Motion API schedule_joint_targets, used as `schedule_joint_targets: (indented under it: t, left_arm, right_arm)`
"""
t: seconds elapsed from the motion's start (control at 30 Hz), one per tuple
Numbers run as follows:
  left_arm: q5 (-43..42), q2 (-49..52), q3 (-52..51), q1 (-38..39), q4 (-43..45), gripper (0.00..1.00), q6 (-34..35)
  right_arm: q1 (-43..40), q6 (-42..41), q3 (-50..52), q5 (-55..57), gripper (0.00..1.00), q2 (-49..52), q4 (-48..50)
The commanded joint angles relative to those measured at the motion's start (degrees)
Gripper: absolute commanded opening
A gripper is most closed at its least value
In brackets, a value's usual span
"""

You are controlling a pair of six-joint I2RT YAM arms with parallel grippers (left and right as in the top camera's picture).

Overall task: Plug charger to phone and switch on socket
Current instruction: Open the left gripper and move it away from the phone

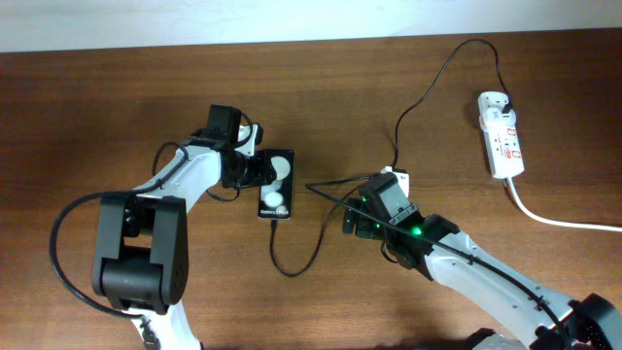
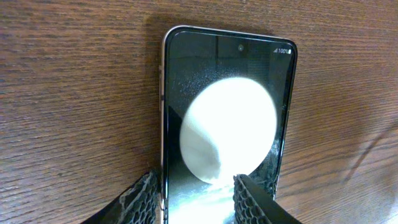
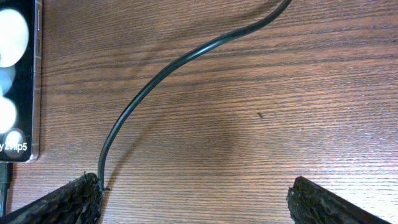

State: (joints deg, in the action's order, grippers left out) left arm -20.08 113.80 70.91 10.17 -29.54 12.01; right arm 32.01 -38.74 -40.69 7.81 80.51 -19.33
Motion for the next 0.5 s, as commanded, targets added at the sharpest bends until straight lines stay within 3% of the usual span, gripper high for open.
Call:
schedule_joint_targets:
  t: [0.0,0.33,0.47]
  left_arm:
    - [0.81,0.42,-0.39,-0.04,-0.61,0.42,-0.72]
    - [-4.55,0.42,-0.39,-0.04,-2.97,0.39,-0.68]
    - [-4.07,0.42,-0.39,-0.22,-2.89,0.51,-0.68]
  right_arm:
    - [-0.22,0.42,0.07,-0.09,0.99,-0.48,0.02]
    - [-0.22,0.42,0.07,-0.09,0.99,-0.48,0.02]
    - [-0.22,0.42,0.07,-0.09,0.99,-0.48,0.02]
